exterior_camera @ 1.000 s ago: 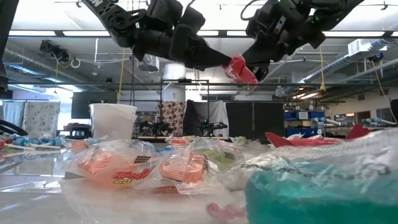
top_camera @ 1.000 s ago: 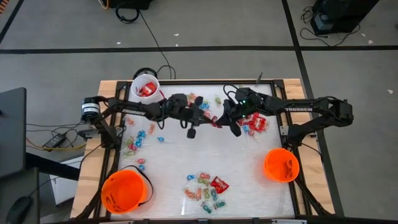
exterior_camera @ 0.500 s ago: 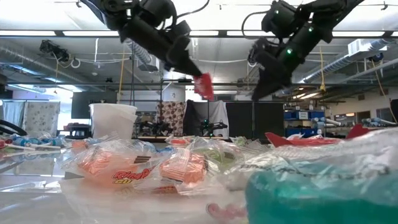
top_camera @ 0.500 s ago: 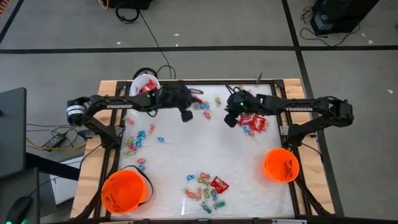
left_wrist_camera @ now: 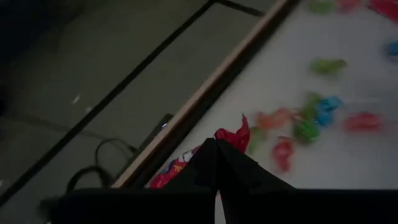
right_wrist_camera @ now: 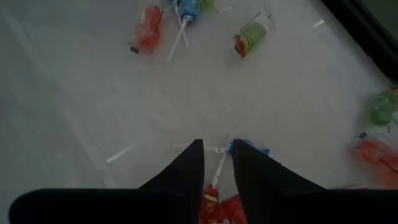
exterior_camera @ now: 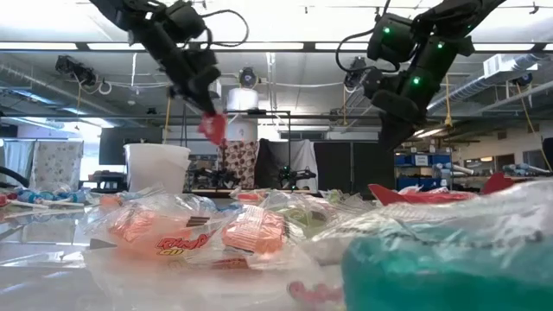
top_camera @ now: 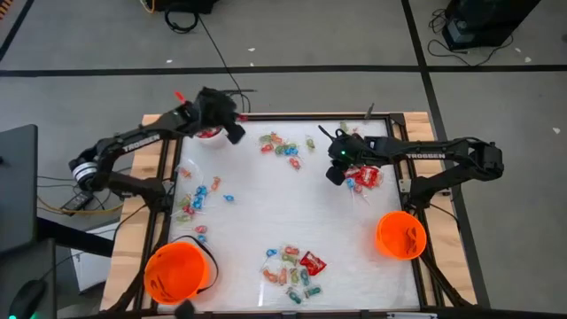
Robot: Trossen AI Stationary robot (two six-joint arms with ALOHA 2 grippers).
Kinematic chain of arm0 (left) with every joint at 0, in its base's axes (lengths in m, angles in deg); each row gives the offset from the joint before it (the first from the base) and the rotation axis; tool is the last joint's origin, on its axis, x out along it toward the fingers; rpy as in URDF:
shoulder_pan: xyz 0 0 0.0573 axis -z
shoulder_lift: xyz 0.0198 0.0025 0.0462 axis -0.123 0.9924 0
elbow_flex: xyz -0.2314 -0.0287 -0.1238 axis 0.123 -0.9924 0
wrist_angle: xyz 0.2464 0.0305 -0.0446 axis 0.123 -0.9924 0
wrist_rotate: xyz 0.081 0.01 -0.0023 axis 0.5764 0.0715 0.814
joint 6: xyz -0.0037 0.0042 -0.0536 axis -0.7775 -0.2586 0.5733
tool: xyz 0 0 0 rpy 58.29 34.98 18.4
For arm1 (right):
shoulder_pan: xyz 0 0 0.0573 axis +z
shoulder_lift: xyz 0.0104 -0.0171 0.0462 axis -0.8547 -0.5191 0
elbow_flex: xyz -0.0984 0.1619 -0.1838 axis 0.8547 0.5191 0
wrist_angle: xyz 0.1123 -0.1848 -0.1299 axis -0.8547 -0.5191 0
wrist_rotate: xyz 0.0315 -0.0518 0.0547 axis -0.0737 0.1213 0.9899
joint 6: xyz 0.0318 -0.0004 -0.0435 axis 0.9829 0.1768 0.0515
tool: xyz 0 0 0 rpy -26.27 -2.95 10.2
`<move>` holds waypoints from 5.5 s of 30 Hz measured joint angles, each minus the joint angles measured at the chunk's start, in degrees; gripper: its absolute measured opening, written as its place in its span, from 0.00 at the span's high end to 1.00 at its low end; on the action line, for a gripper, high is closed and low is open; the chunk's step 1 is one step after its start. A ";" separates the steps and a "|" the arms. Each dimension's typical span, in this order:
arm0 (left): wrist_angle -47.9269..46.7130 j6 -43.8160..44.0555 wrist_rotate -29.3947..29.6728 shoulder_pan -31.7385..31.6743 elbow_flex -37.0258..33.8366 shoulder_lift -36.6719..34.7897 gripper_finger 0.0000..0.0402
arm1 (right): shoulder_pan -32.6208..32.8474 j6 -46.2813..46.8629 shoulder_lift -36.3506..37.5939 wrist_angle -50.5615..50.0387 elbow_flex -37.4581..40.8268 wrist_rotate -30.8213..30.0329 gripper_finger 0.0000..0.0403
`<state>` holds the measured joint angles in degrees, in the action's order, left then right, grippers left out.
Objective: Sort candy by brand, put in halloween buckets
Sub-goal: Put the skittles into the white bucket
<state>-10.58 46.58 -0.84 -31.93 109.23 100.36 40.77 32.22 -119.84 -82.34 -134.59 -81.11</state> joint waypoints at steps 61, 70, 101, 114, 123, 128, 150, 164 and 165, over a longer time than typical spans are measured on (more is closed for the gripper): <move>7.81 8.45 4.88 13.94 -6.75 -5.16 0.61 | -7.24 -8.23 -10.15 -8.54 0.20 7.52 0.97; 28.83 10.25 -8.45 14.34 -11.81 7.49 0.61 | -4.81 -9.99 -3.57 6.67 0.17 10.10 0.99; 69.67 6.92 -12.81 19.68 -9.01 26.97 0.61 | 2.91 -21.50 -2.95 41.43 0.07 -1.66 0.98; 70.71 6.71 -12.89 19.97 -8.18 26.97 0.65 | 2.89 -21.70 -2.95 43.73 0.07 -1.51 0.98; 72.05 4.22 -14.62 19.99 -8.20 26.97 0.97 | 2.89 -21.70 -2.95 44.28 0.07 -1.48 0.98; 71.63 4.69 -15.05 19.99 -8.18 26.97 0.95 | 2.89 -21.70 -2.95 44.01 0.07 -2.46 0.98; 70.65 5.83 -12.01 20.60 -5.67 26.97 0.31 | 2.90 -22.34 -2.95 46.74 0.07 -7.05 0.98; 69.92 5.20 -10.55 20.56 -4.42 26.97 0.79 | 2.95 -22.33 -2.95 46.49 0.07 -7.02 0.98; 69.84 4.52 -10.62 20.56 -4.44 26.97 0.85 | 2.95 -22.33 -2.95 46.45 0.07 -6.97 0.98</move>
<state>59.26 51.11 -11.45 -11.37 104.79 127.32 43.72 9.90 -122.79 -35.89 -134.53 -88.08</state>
